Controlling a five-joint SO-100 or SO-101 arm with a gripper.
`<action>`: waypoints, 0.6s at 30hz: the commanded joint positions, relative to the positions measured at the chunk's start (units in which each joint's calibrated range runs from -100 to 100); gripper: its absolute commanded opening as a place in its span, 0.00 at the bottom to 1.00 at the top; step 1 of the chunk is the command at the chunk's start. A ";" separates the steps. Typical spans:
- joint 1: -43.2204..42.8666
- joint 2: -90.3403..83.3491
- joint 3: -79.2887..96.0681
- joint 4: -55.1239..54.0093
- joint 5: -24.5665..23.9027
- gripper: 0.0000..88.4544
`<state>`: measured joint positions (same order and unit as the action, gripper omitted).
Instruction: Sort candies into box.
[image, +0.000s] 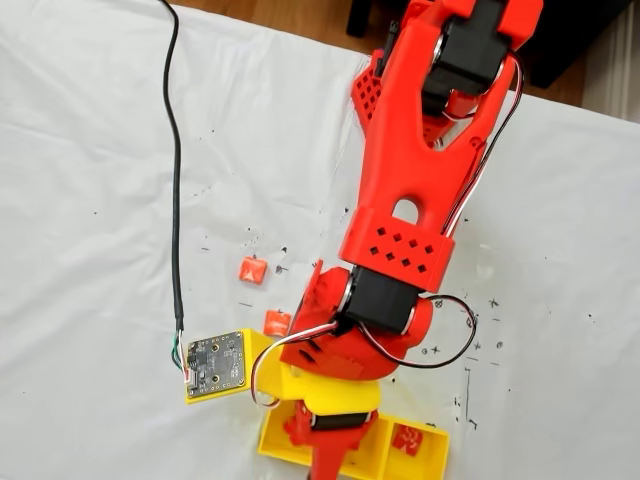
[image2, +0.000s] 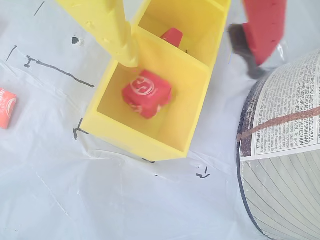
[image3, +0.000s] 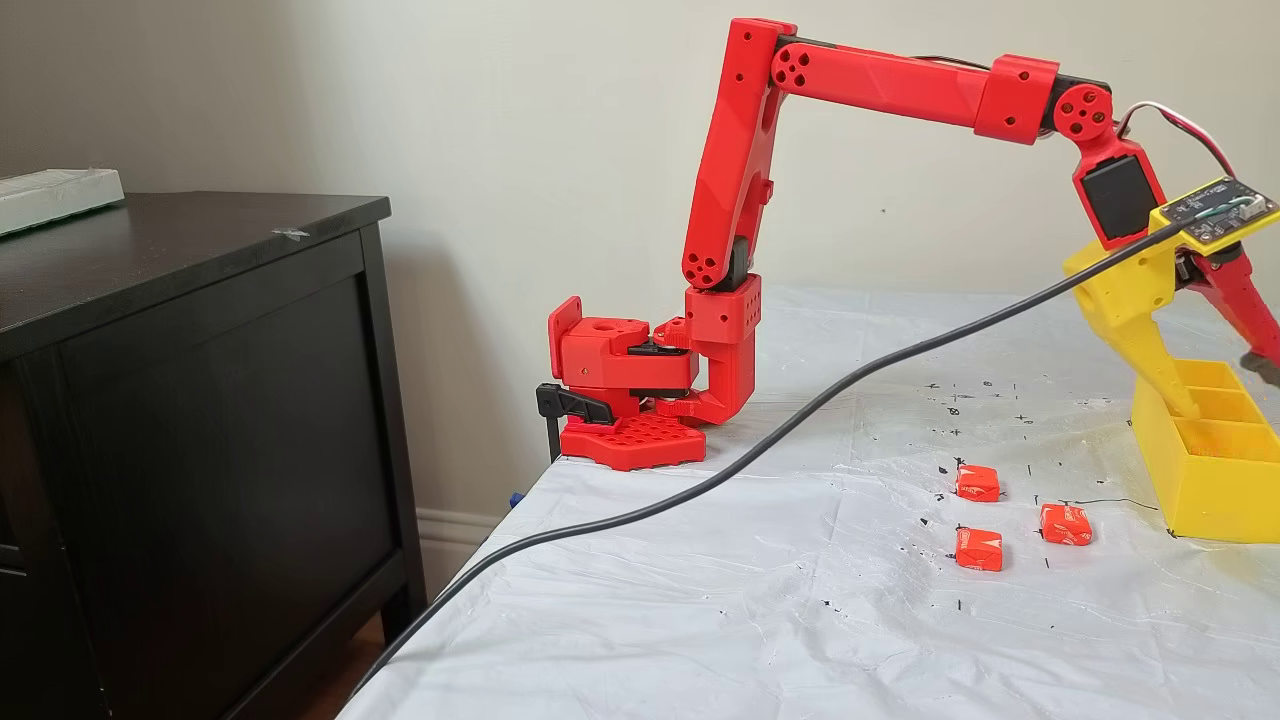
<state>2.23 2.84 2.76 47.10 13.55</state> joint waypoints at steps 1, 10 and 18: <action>-1.42 -3.86 -1.53 -0.96 0.54 0.52; -1.42 -5.13 -1.35 -0.47 0.20 0.45; -1.06 -9.20 -1.07 1.08 -1.81 0.00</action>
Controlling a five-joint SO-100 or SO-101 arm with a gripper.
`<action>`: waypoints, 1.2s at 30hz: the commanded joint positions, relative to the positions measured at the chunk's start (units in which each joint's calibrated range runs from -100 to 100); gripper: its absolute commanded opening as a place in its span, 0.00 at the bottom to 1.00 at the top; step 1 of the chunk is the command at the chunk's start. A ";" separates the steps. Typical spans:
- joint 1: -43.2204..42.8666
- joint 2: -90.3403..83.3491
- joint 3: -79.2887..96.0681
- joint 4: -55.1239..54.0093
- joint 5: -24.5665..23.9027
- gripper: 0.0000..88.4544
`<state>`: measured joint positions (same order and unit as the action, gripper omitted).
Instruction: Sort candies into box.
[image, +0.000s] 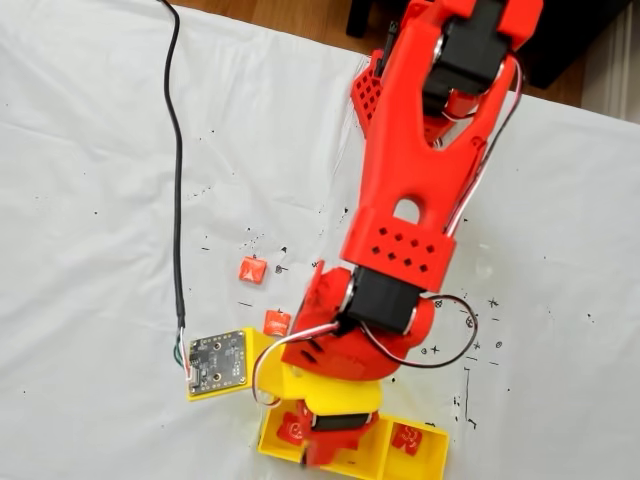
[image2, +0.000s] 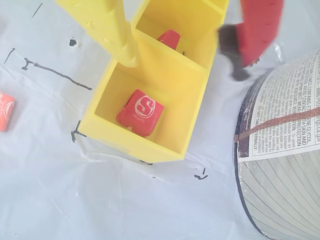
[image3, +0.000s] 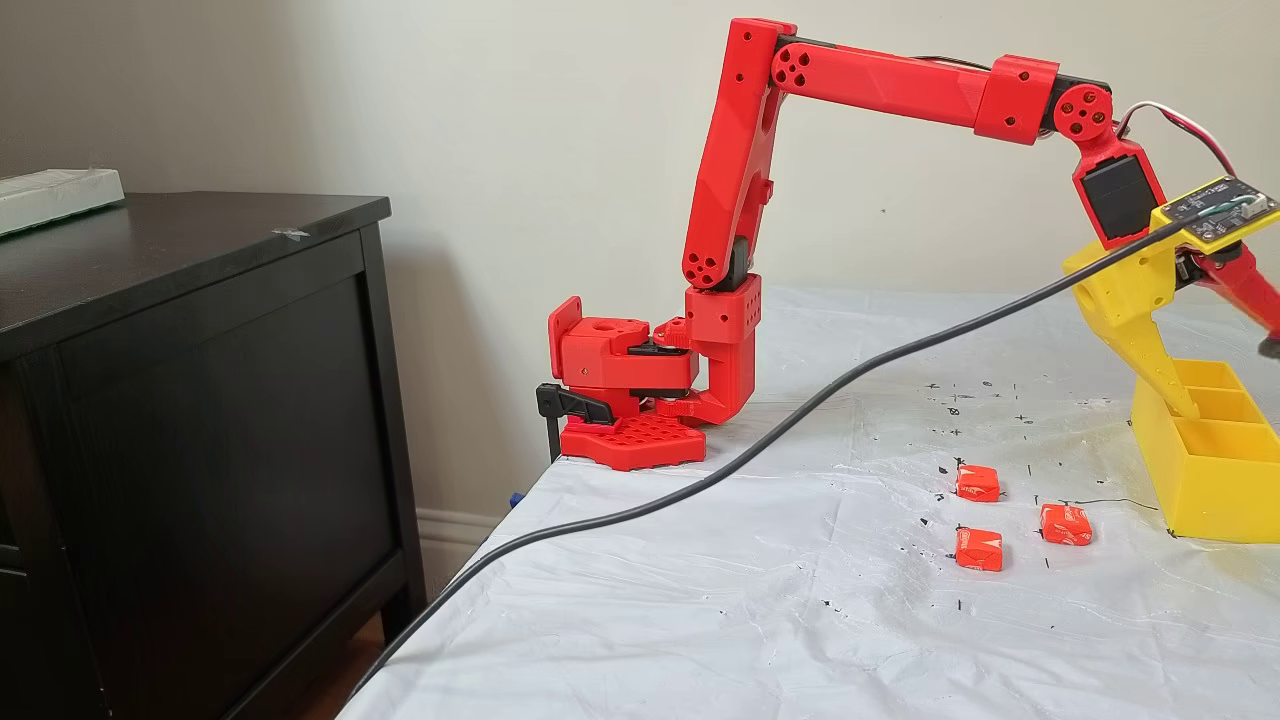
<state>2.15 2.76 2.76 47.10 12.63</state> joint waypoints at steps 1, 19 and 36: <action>-0.98 -9.71 -0.98 1.57 -1.07 0.00; 7.90 -32.02 16.04 22.45 -0.29 0.00; 7.72 -29.05 30.88 17.54 0.10 0.26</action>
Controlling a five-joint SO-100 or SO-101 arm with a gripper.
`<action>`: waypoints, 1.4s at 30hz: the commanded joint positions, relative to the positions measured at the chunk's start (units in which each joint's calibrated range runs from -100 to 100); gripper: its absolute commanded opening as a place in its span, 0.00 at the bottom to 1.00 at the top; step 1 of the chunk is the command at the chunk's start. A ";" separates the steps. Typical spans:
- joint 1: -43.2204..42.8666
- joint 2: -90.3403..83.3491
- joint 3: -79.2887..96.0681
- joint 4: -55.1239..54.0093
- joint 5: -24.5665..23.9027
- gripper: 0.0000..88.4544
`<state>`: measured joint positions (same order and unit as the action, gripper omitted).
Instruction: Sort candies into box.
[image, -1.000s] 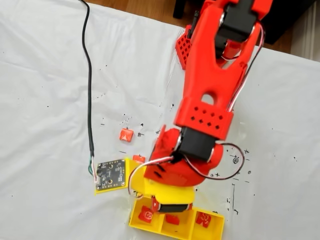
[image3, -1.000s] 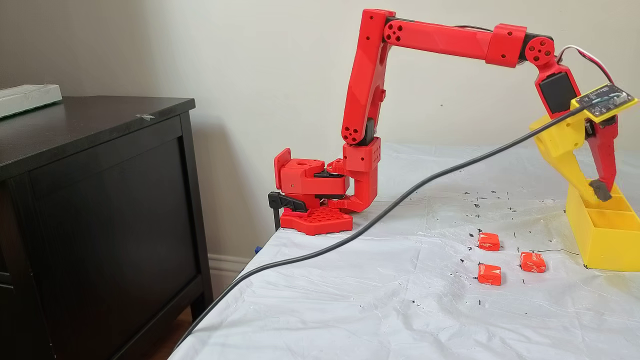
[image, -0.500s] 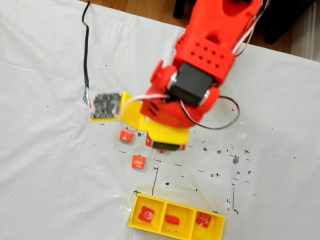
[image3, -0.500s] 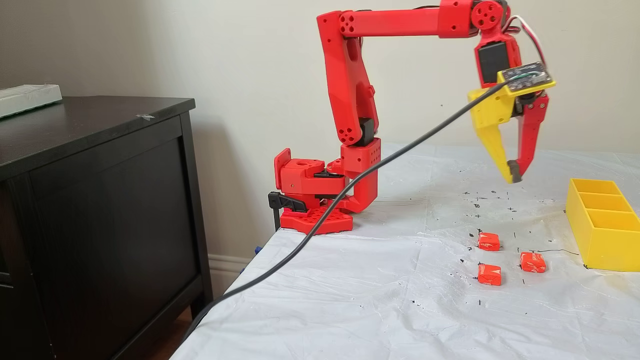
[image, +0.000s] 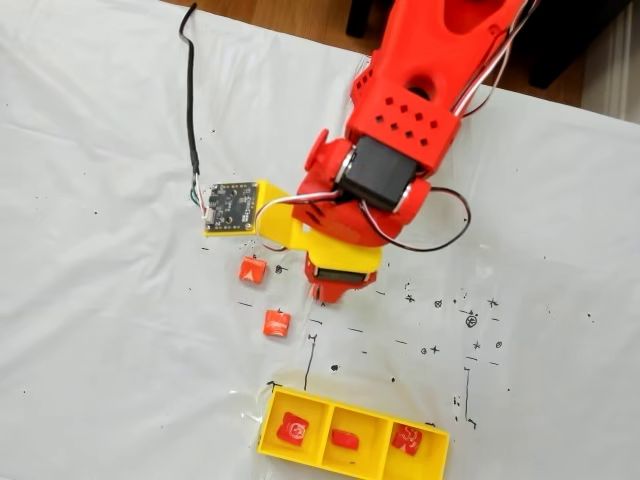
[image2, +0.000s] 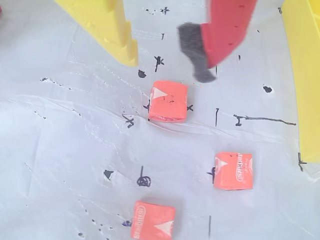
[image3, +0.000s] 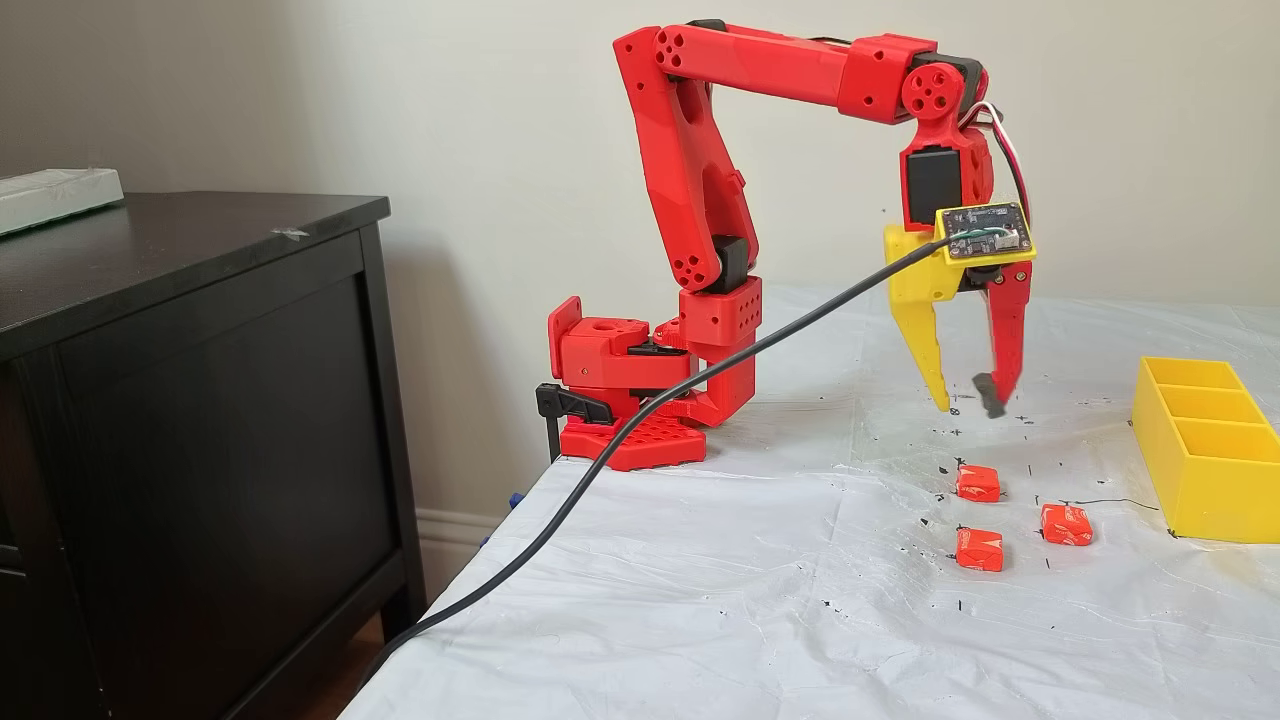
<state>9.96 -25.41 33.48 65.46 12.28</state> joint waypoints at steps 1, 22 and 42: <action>0.10 -0.96 0.25 -0.99 0.59 0.27; 1.37 12.35 -4.39 -4.84 0.39 0.29; -0.44 17.70 -4.76 -8.28 -0.59 0.31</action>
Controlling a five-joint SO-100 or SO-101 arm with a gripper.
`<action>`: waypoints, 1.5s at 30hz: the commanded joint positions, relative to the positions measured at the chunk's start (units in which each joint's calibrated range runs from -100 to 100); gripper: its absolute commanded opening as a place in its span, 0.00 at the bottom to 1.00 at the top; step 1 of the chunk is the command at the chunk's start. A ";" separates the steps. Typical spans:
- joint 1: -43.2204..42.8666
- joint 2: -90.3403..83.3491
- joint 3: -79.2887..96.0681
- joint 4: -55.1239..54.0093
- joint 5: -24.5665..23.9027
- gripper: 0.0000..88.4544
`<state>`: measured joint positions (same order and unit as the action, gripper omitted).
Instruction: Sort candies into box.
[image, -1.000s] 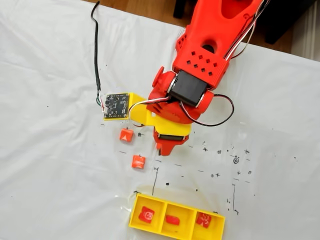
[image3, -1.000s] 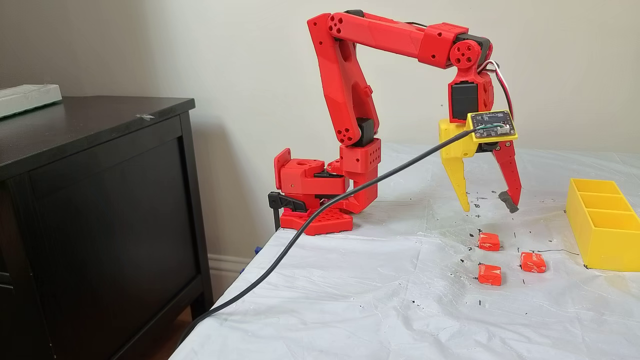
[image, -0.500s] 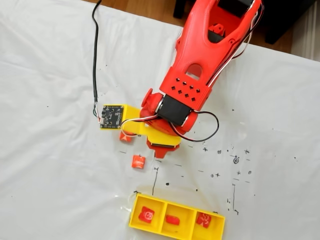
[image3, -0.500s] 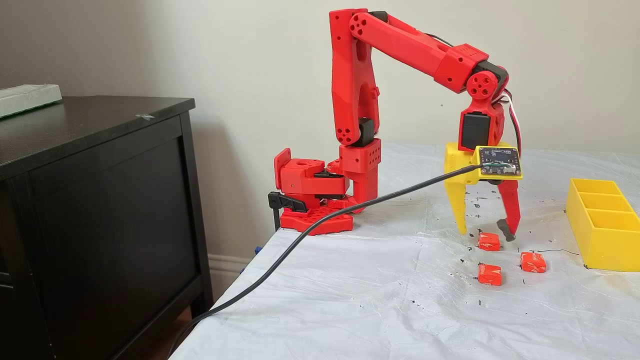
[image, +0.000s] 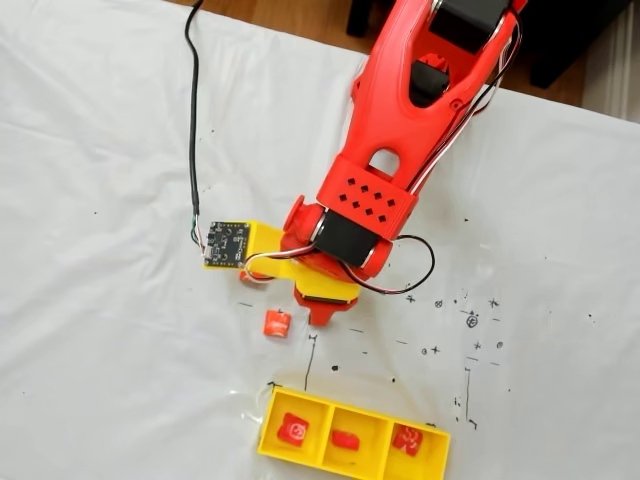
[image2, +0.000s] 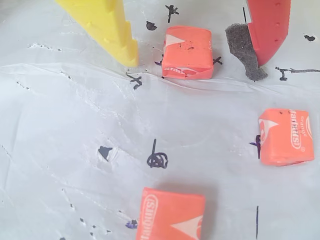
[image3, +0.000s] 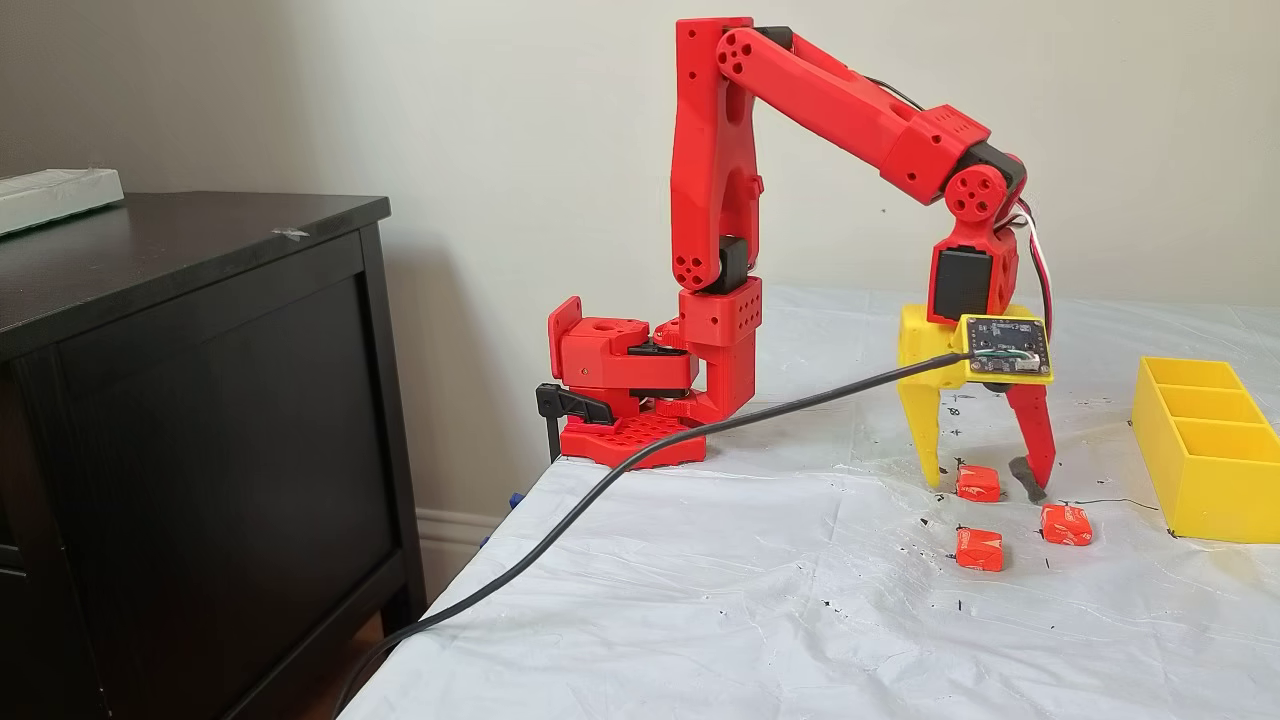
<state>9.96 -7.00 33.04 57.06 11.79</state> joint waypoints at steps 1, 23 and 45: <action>-0.54 -0.89 -4.41 0.37 -0.10 0.31; -1.53 3.01 -4.14 -2.25 -0.54 0.27; -4.07 -10.81 -8.51 5.93 -2.64 0.00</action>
<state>8.17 -7.00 30.42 60.52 10.53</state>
